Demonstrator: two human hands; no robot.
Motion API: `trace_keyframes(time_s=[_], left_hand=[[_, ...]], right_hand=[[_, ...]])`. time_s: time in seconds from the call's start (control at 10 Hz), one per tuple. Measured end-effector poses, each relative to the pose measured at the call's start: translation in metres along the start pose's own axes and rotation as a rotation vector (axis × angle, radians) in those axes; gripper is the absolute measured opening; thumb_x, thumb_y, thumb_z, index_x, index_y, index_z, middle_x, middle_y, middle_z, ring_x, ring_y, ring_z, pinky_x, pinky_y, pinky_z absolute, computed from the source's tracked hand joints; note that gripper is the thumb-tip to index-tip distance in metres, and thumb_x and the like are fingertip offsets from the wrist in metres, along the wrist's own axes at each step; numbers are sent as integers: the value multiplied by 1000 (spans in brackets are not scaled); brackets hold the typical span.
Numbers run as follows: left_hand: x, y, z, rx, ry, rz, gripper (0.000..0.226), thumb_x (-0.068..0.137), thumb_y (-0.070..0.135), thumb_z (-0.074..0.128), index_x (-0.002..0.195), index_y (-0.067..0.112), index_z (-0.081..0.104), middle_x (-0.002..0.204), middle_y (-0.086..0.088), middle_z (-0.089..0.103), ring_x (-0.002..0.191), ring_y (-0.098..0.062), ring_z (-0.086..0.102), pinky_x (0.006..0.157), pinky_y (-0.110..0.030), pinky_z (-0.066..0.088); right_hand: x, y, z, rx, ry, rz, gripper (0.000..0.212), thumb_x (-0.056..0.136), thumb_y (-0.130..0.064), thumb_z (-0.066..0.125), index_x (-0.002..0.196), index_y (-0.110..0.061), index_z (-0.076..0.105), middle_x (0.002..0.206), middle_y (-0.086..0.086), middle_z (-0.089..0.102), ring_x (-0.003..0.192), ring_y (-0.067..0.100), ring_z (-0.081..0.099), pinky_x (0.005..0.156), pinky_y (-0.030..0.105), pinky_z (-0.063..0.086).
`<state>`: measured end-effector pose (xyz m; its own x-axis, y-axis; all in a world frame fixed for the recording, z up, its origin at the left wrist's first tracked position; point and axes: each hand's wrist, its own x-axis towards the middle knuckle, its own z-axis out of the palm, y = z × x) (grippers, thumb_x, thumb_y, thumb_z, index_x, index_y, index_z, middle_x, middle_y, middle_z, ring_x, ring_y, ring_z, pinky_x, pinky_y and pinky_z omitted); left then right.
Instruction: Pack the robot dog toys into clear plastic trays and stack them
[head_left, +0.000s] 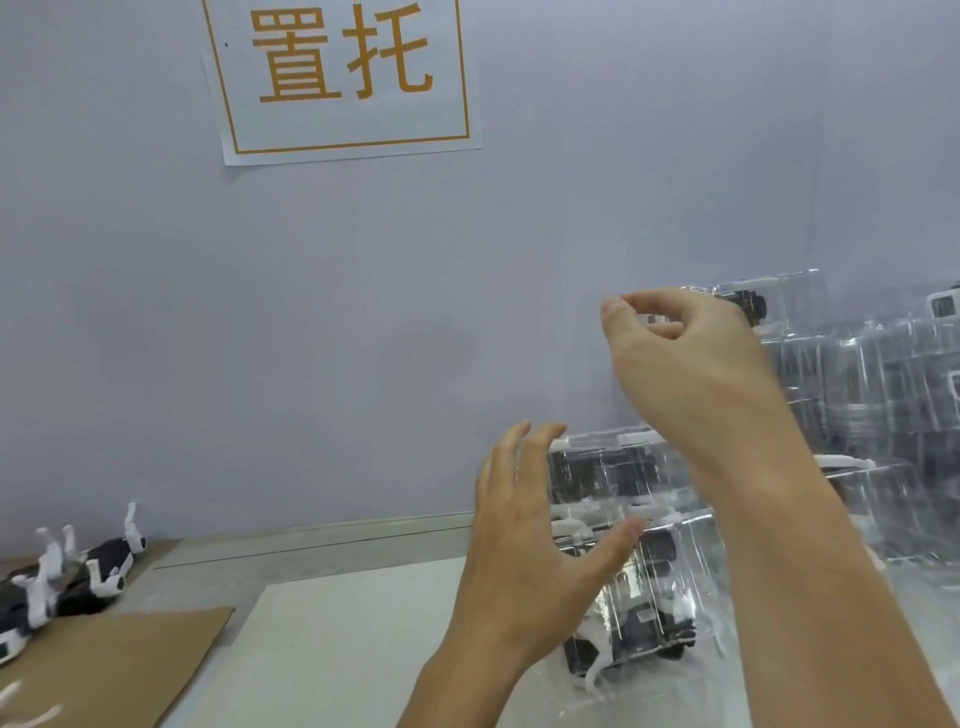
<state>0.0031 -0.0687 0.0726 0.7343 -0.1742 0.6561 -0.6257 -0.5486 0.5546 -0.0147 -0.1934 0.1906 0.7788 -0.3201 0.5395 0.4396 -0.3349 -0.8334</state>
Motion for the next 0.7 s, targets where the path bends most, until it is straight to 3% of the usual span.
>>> trace_keyframes(time_s=[0.1, 0.2, 0.3, 0.4, 0.7], left_hand=[[1, -6, 1, -6, 11, -37, 88, 69, 83, 52, 142, 59, 10, 153, 33, 10, 144, 7, 13, 115, -29, 27], [1, -12, 2, 21, 23, -63, 99, 67, 84, 51, 148, 51, 5, 154, 34, 5, 144, 8, 6, 115, -25, 21], [1, -16, 2, 46, 28, -76, 95, 75, 76, 60, 150, 48, 8, 155, 33, 3, 144, 5, 5, 117, -26, 20], [1, -17, 0, 65, 29, -108, 92, 71, 78, 59, 144, 56, 8, 155, 31, 1, 147, 0, 6, 118, -33, 25], [1, -14, -3, 12, 47, -158, 92, 68, 88, 49, 143, 61, 3, 155, 31, 8, 145, 3, 16, 117, -33, 29]], right_hand=[[0, 0, 0, -3, -3, 1, 13, 93, -42, 58, 81, -38, 59, 93, -11, 64, 82, -3, 56, 69, 20, 41], [0, 1, 0, 2, -4, 3, 10, 93, -42, 58, 84, -38, 60, 94, -10, 63, 85, -1, 57, 78, 27, 43], [2, 3, -1, 2, -1, 7, 9, 93, -42, 58, 94, -36, 64, 97, -10, 63, 85, 0, 57, 77, 29, 44], [3, 6, -1, 2, 0, 12, 12, 93, -43, 58, 99, -35, 65, 98, -11, 62, 84, -1, 56, 76, 30, 46], [5, 9, -2, 10, 16, -15, 12, 93, -42, 58, 101, -35, 65, 94, -13, 63, 80, -4, 55, 62, 19, 38]])
